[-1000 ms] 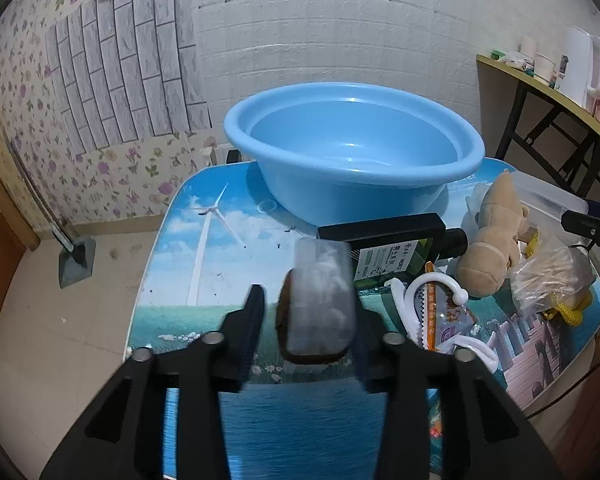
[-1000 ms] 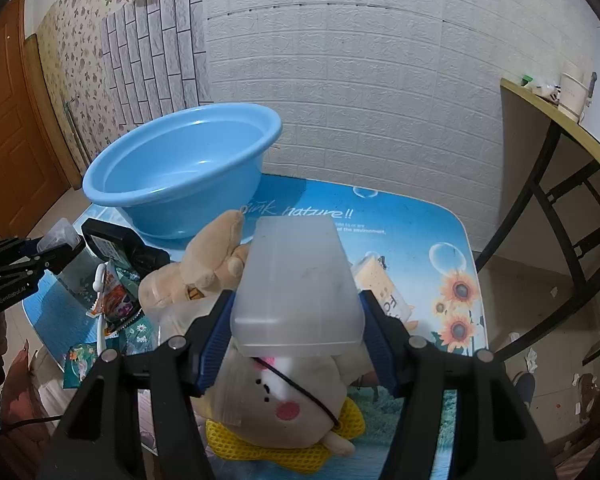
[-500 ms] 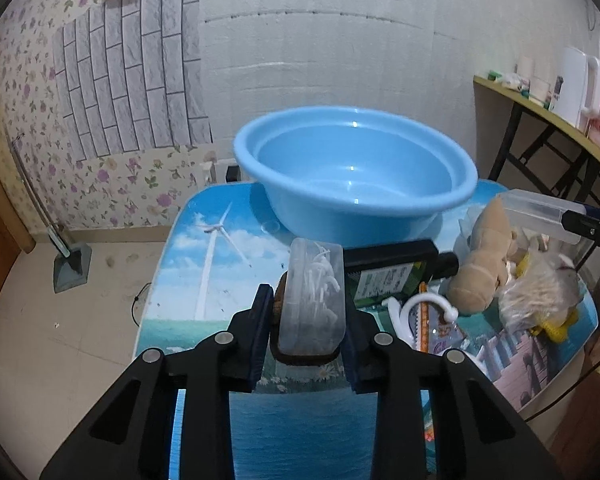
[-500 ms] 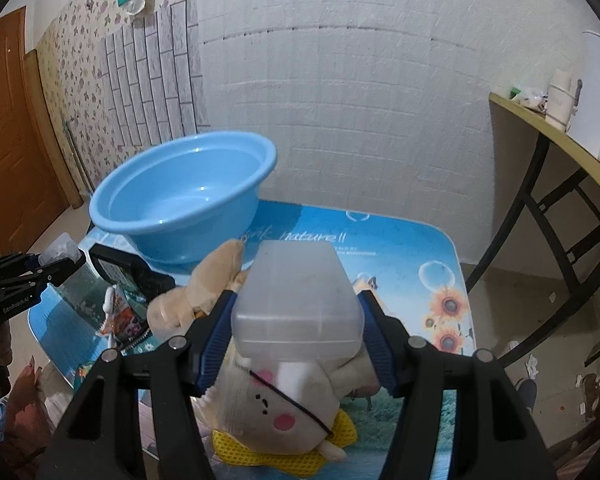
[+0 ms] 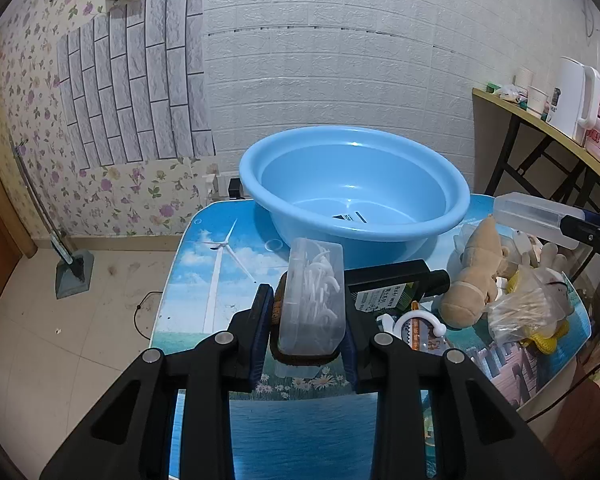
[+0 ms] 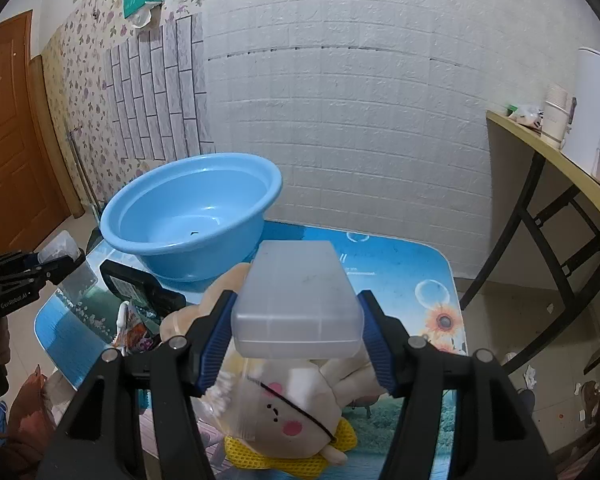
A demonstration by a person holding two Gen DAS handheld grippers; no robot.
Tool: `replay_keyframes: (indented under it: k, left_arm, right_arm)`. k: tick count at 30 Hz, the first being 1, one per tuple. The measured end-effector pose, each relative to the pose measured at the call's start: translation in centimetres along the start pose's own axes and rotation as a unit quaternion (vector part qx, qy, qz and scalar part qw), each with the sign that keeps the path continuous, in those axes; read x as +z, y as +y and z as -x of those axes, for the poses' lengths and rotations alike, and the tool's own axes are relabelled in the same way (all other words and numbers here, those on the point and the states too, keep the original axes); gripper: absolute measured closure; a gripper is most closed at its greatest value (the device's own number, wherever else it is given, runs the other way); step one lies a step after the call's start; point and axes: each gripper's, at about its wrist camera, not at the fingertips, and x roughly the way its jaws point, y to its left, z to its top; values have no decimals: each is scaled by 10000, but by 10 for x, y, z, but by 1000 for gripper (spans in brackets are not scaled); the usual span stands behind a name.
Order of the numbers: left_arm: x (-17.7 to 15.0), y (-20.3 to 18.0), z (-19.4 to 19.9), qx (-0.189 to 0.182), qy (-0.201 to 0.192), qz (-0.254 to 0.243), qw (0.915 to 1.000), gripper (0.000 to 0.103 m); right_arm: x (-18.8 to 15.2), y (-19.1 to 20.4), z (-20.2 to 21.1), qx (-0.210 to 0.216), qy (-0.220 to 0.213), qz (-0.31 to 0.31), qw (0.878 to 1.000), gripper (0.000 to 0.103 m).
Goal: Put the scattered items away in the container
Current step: 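Lift the clear swab box with left gripper while right lifts white plastic box, then carry both held boxes over the light-blue basin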
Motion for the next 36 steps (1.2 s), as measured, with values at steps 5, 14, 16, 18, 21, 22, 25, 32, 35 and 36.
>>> replay_keyframes:
  k: [5,14,16,18,21,22,25,32,35,36]
  left_arm:
    - [1,0,1,6,-2,6,10000,74]
    - [11,3,5,23,-78,6,10000,73]
    - [14,3,6,21,-103,18,9999,73]
    - [17,3,7,26,-130,21,9999,73]
    - [22,3,9,33,-175,34,9998,73]
    - [24,3,10,33,-193,32,9998,73]
    - [31,3,11,32,-268,35,9996,73]
    - [47,-2,3,-15,-359,-18,9994,73]
    - [57,-5,-1,-41,-406,-79,9991,74]
    - [61,-5,-1,-64,-410,-82,9991,73]
  right_arm:
    - [1,-2,3,1,-60,-33,10000,43]
    - [8,-3,11,-1,-212,-69,9998,43]
    - [10,-3,12,-1,-240,-70,9997,43]
    - [12,-3,15,2,-270,-78,9996,43]
    - [15,-2,20,34,-344,-78,9994,43]
    - [17,-2,21,44,-372,-70,9993,43]
    - [24,1,26,87,-469,-19,9989,43]
    - [39,14,18,320,-525,129,9980,43]
    - [46,24,11,440,-504,235,9975,43]
    - [49,27,8,464,-493,272,9973,43]
